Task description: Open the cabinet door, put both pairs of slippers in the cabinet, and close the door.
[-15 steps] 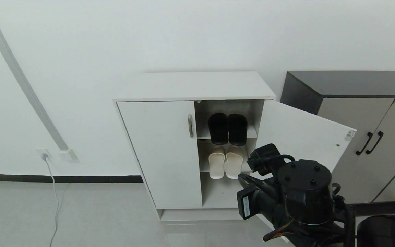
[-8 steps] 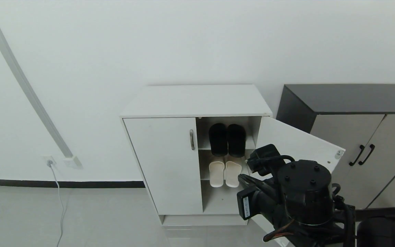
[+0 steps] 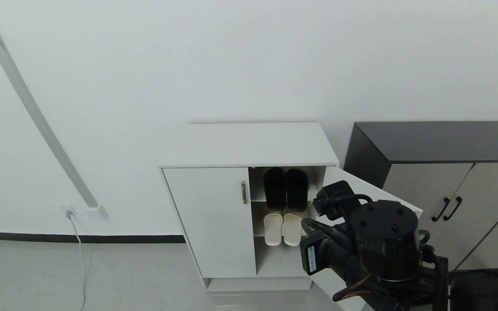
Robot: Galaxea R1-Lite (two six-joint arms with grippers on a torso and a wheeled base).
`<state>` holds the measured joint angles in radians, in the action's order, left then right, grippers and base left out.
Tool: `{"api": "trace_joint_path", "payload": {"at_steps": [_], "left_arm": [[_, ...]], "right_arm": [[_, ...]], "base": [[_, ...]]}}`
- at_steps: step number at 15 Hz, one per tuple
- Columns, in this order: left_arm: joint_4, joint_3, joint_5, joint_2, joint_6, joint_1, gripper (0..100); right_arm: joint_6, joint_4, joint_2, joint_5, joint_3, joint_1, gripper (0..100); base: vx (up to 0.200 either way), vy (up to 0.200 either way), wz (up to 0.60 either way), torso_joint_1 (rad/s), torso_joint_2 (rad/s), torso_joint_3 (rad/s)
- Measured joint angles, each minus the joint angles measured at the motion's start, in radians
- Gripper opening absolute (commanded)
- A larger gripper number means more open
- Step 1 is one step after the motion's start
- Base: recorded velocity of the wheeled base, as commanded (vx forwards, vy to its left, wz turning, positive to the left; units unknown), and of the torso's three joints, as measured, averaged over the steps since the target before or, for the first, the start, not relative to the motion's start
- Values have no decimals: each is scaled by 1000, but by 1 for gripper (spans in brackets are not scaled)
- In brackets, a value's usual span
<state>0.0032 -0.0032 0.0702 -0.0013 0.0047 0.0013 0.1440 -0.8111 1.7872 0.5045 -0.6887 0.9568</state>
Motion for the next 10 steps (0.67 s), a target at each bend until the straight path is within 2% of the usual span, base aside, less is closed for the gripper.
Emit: {"api": "trace_joint_path", "payload": {"at_steps": [5,10], "left_arm": [[0,0,0,0,0,0,0],[0,0,0,0,0,0,0]], "right_arm": [[0,0,0,3,1,-7,0],[-19,0,0,4,10,-23,0]], "base": [[0,0,0,173,-379,-205],[0,0,0,13,-29,-13]]}}
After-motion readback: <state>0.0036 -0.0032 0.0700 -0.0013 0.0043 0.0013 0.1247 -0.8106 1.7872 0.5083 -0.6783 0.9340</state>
